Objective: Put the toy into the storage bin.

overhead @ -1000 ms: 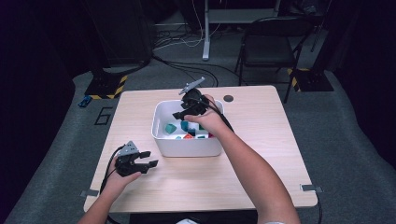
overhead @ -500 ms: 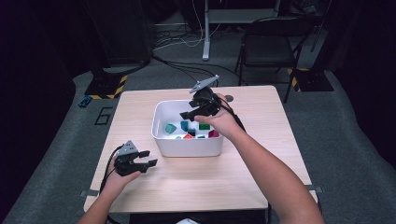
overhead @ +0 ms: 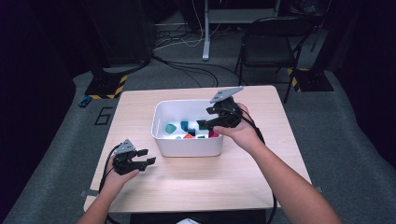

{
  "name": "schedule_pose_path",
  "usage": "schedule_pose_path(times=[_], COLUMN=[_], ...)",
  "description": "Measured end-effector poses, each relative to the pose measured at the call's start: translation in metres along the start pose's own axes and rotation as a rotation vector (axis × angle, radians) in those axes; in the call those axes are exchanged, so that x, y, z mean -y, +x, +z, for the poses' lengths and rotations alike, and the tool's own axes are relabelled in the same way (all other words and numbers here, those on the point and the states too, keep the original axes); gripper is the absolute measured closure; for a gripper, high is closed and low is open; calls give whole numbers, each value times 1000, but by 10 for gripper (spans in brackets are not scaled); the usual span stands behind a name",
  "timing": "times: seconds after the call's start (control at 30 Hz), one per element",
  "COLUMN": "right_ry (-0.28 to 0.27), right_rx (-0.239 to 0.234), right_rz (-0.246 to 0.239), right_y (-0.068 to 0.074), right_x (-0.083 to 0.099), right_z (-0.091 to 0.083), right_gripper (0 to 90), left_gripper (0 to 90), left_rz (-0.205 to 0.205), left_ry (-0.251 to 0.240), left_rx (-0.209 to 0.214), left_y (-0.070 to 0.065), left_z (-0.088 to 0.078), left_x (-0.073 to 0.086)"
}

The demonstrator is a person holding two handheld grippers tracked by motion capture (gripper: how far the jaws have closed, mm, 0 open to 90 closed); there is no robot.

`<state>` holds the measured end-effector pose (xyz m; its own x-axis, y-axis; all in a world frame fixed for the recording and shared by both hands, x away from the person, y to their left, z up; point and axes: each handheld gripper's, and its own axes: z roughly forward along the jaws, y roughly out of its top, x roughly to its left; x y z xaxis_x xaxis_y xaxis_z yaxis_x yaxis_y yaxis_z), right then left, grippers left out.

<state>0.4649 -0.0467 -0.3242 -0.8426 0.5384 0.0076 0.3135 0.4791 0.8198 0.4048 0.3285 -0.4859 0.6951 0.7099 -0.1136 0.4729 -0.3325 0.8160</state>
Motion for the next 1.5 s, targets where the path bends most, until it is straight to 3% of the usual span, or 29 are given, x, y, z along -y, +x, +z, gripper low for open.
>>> schedule_pose_path(times=[0.3,0.53,0.8,0.97,1.23,1.5], right_ry=[-10,-31,-13,-3,8,38], right_rx=[33,31,28,37,50,107], right_rz=[27,21,25,63,117,154], right_y=[6,21,36,37,30,20], right_x=[30,53,90,111,141,168], right_z=[-26,-31,-18,-4,11,20], right_gripper=[361,361,363,364,366,365], left_gripper=[423,422,422,420,418,412], left_rz=[-8,-15,-3,-5,1,17], left_ry=[-1,-11,8,13,26,48], left_rx=[-9,-18,-24,-26,-33,-41], left_y=[2,3,4,3,3,4], left_z=[-1,0,-1,0,1,3], left_x=[0,1,1,1,2,2])
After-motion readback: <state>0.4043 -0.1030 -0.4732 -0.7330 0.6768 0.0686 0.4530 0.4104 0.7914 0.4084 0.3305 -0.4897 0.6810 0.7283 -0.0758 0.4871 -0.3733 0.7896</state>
